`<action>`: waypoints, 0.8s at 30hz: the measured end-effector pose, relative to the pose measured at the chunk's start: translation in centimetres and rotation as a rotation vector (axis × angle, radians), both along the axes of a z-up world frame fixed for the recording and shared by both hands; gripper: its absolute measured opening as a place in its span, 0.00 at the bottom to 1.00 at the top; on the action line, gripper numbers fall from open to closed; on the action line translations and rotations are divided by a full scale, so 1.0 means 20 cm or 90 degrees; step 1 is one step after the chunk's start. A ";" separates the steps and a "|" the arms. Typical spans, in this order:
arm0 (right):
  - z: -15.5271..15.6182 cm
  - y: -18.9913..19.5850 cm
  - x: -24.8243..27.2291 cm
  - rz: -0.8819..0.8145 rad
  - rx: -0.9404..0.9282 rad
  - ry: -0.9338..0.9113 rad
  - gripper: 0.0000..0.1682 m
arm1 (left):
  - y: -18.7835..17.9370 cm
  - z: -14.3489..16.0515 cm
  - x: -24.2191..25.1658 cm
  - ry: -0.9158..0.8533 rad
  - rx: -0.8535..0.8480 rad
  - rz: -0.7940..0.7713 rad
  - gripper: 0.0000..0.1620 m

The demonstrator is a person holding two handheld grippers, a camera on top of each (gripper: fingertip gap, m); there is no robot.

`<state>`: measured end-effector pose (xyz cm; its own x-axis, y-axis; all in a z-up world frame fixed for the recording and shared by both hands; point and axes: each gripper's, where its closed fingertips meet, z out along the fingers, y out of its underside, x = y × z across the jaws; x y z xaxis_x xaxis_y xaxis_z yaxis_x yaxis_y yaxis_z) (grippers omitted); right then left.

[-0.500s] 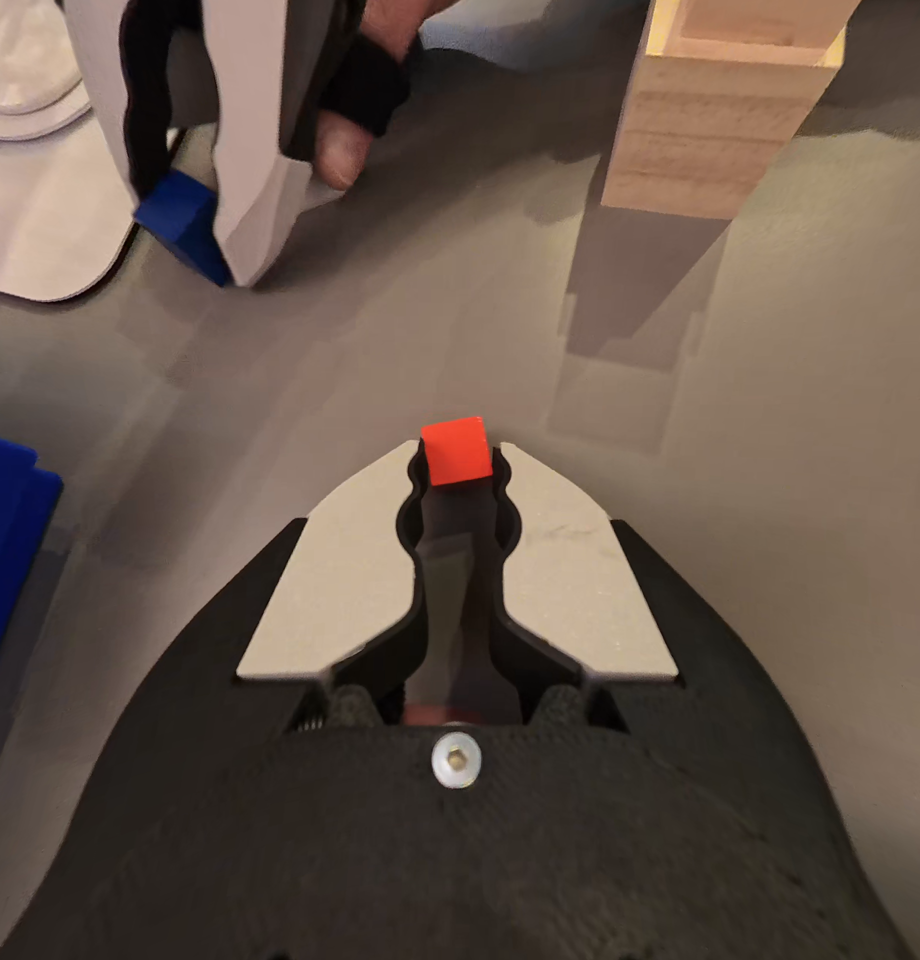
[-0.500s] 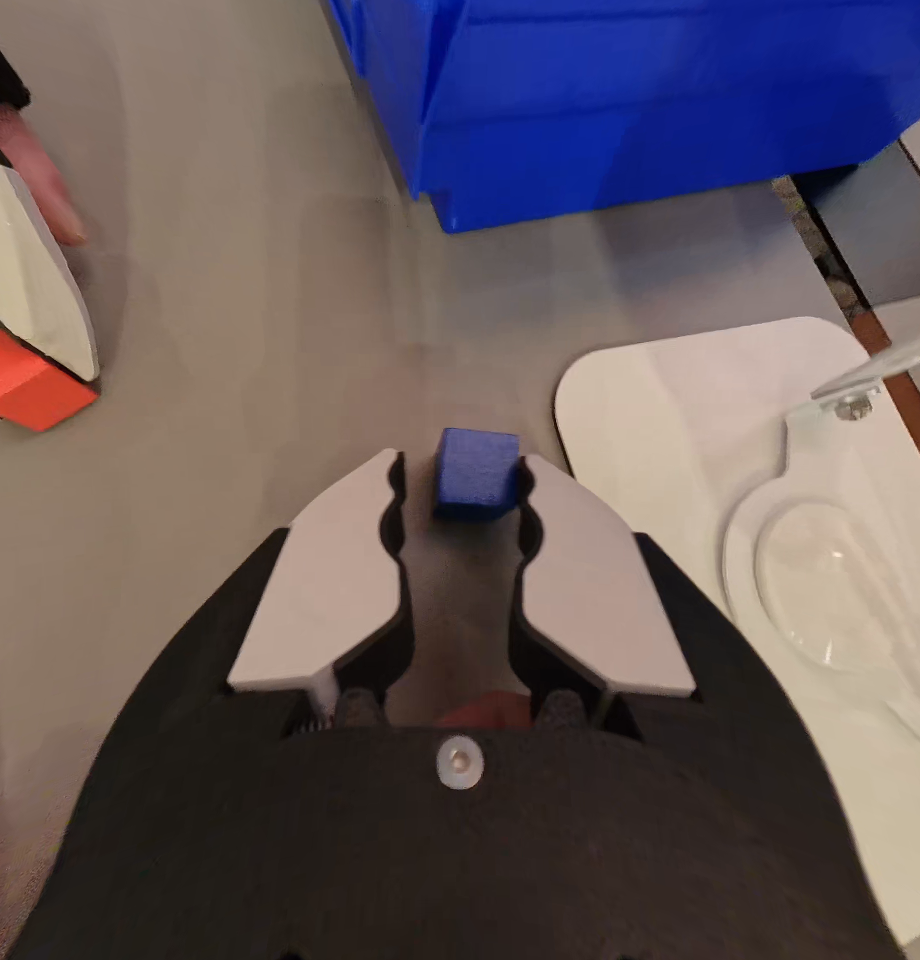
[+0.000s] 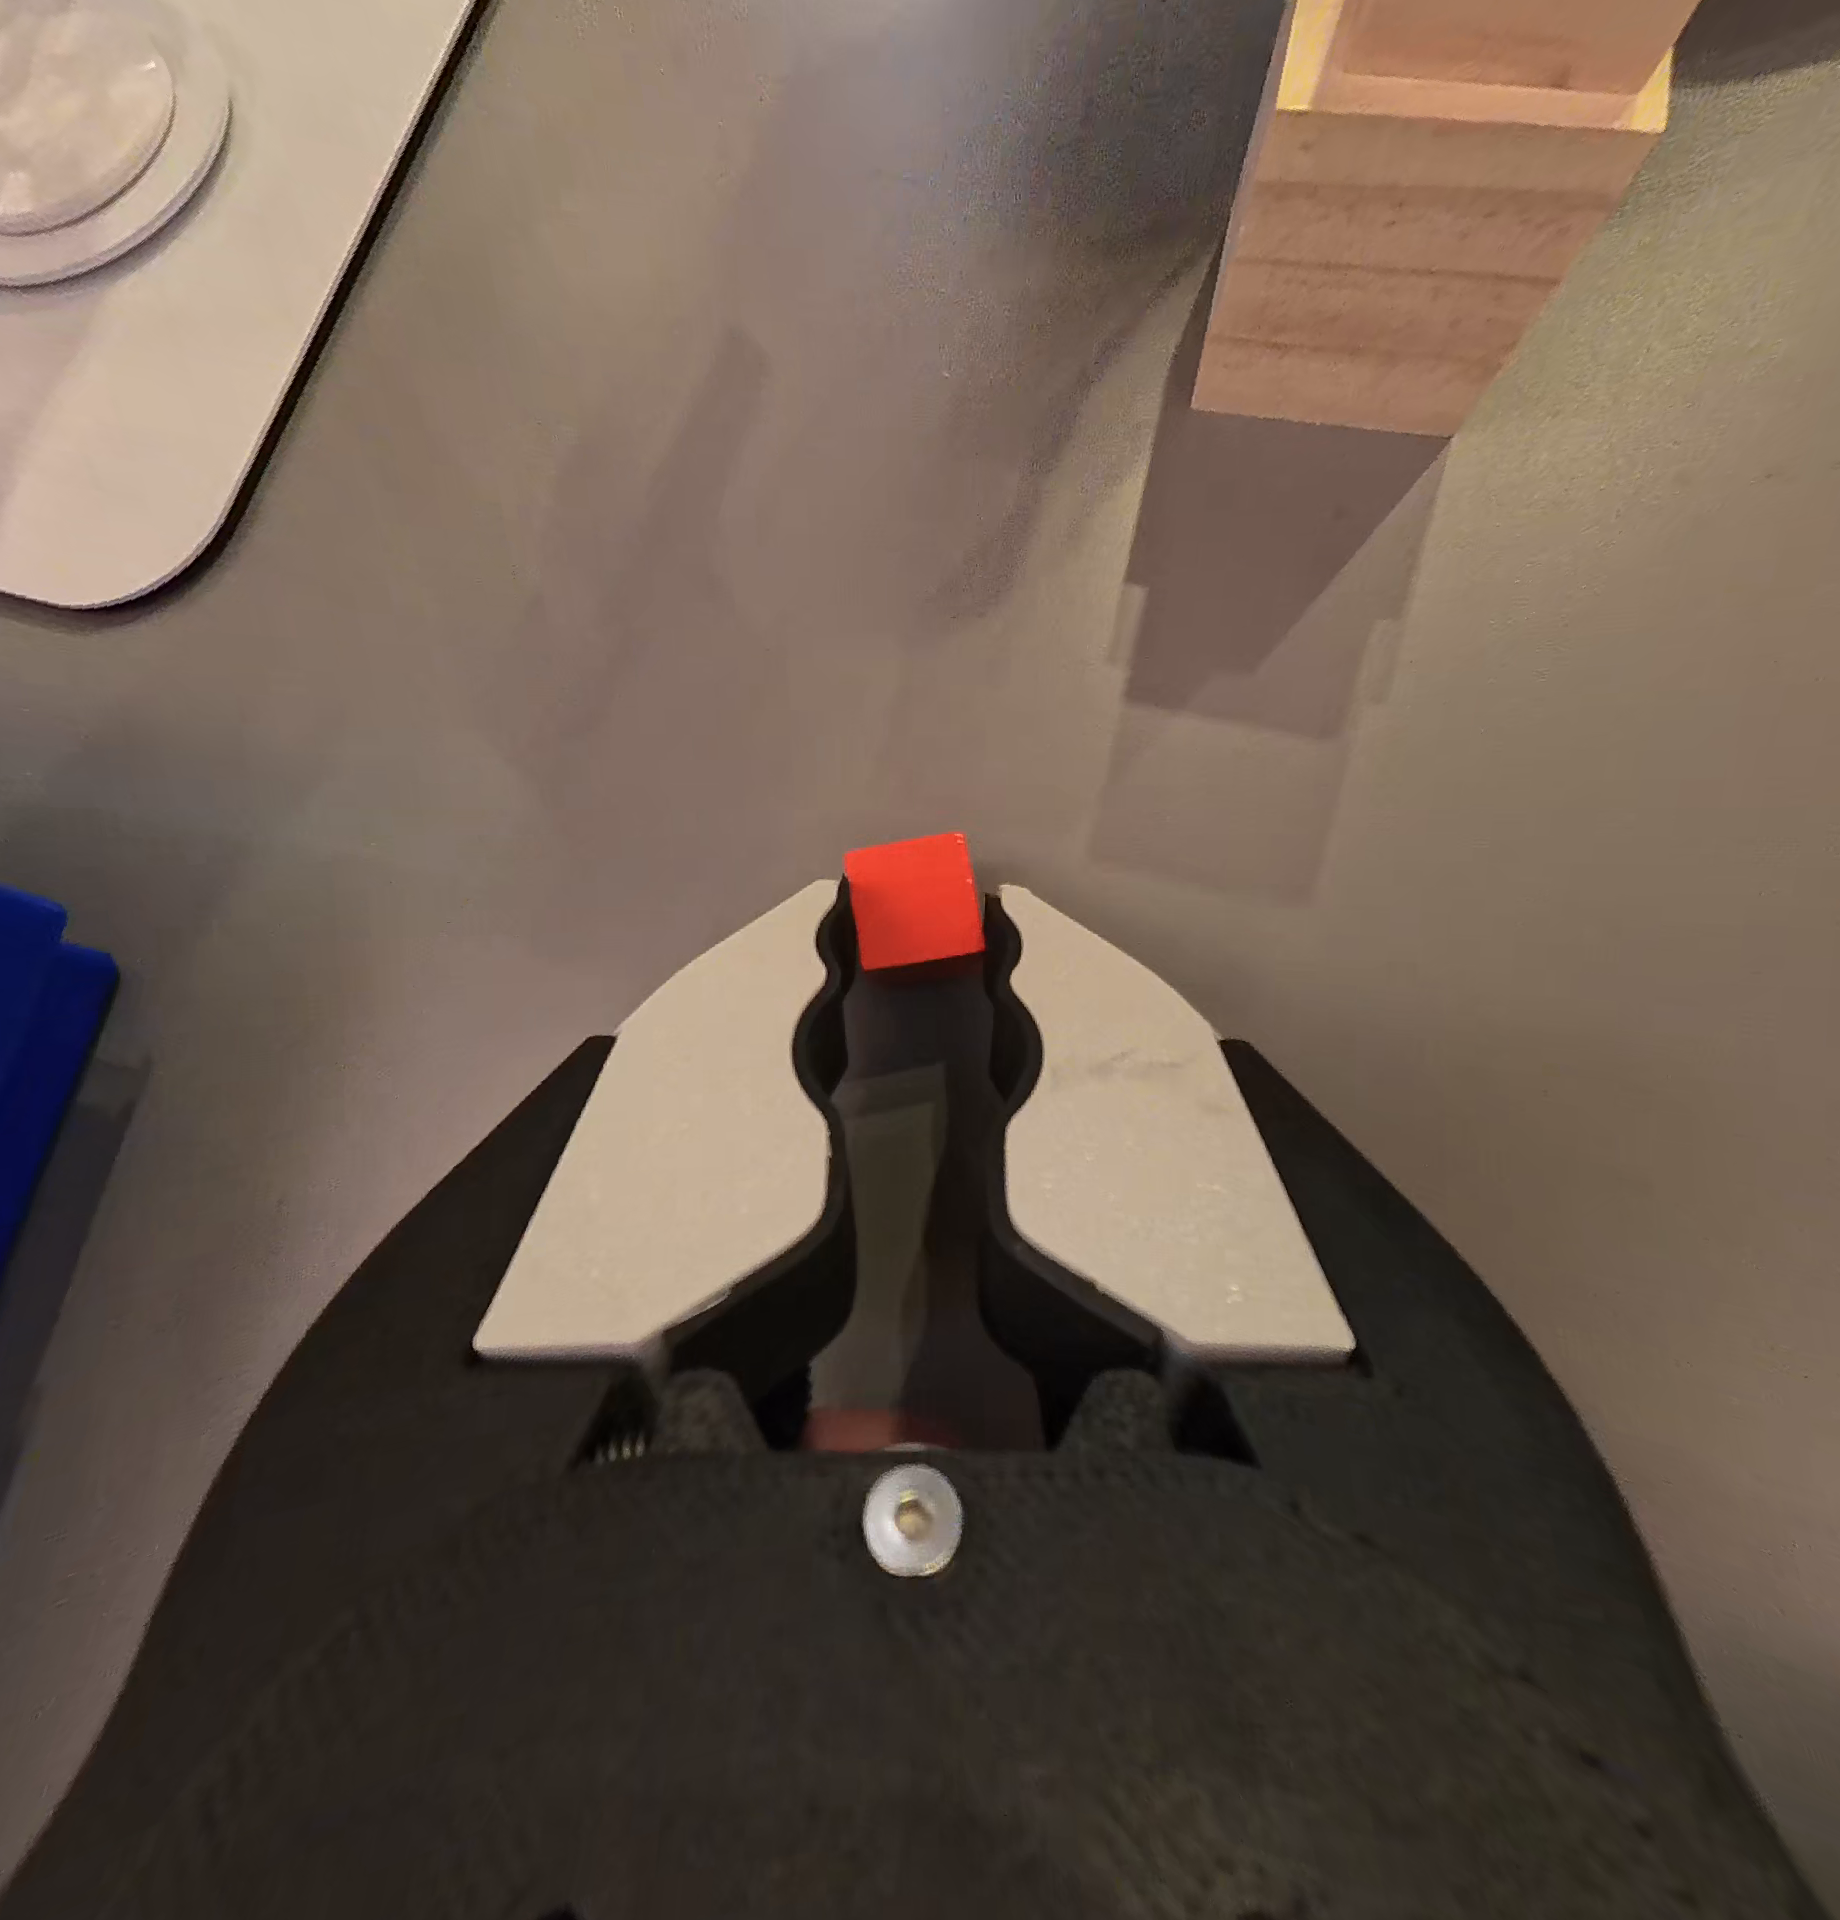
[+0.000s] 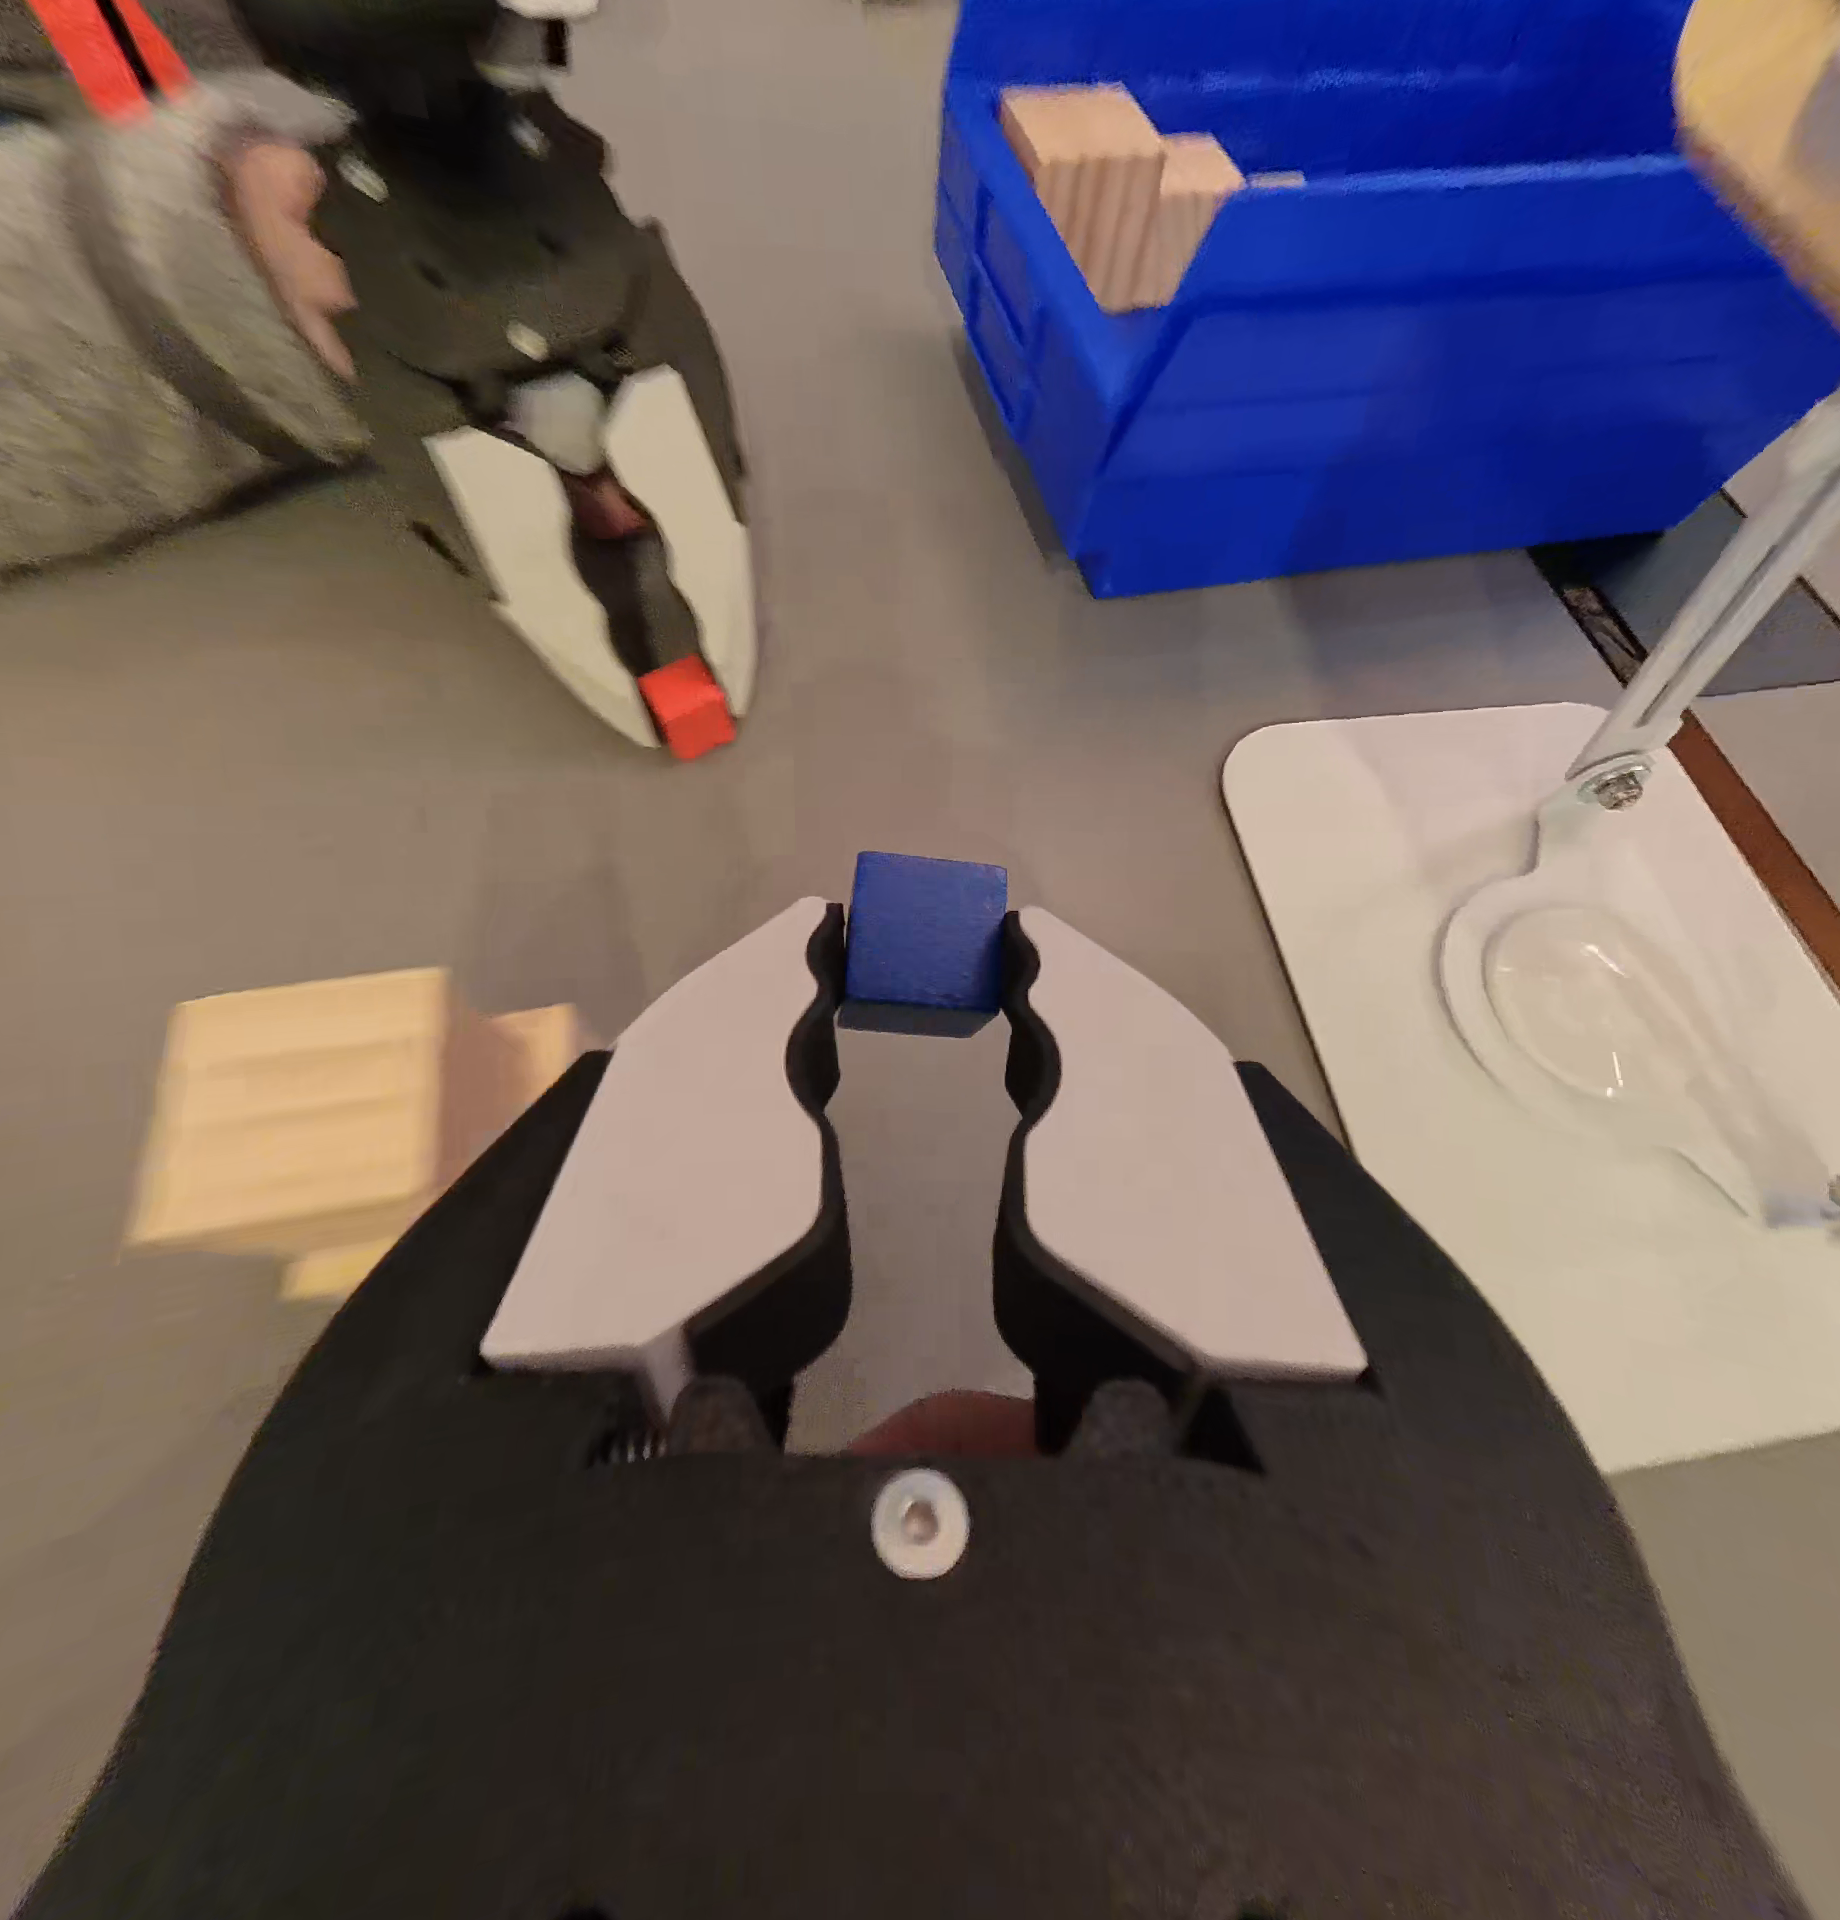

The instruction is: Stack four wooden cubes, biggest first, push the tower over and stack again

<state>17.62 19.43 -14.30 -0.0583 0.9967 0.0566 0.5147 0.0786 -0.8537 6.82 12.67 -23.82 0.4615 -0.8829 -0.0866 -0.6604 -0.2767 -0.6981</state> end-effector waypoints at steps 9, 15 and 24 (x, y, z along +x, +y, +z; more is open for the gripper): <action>0.09 -0.38 0.13 0.066 0.048 -0.088 0.17 | 0.00 0.00 0.00 -0.001 -0.003 0.000 0.14; 0.02 -0.42 0.13 0.077 0.023 -0.128 0.17 | 0.00 0.00 0.00 -0.002 -0.004 -0.003 0.14; 0.09 -0.44 0.19 0.082 -0.019 -0.088 0.42 | -0.01 0.00 0.00 -0.003 -0.005 -0.005 0.14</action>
